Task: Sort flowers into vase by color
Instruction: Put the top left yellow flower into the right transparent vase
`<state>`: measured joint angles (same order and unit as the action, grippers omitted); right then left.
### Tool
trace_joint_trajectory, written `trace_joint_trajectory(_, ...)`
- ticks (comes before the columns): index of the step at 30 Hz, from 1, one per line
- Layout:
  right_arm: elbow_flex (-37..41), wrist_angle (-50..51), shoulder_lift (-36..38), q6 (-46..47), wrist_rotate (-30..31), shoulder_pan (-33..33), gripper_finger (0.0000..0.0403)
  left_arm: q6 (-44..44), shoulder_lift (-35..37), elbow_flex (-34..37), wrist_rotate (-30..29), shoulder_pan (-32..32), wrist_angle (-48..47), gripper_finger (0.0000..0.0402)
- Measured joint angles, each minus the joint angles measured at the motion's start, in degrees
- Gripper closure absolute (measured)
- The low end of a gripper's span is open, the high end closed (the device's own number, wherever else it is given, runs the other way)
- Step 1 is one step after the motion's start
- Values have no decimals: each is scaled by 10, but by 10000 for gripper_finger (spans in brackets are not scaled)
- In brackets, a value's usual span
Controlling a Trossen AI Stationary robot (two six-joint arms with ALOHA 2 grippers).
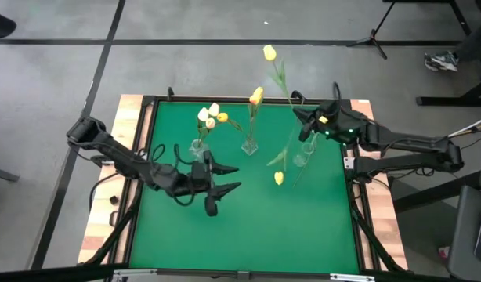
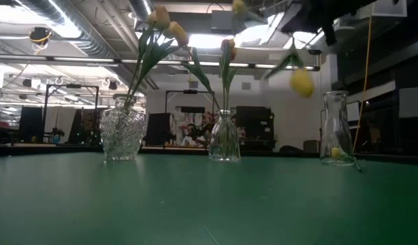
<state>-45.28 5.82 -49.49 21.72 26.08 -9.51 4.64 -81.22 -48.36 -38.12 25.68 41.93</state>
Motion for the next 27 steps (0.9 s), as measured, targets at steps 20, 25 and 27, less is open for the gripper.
trace_joint_trajectory(20, 0, -162, 9, -382, 26, 239, 403, -24, -2, 0, 153, -39, 157, 198)
trace_joint_trajectory(25, 0, -193, -19, -351, 25, 250, 403, -39, -2, 0, 150, -73, 169, 198)
trace_joint_trajectory(27, 0, -197, -33, -338, 7, 250, 403, -34, -2, 0, 152, -91, 169, 198)
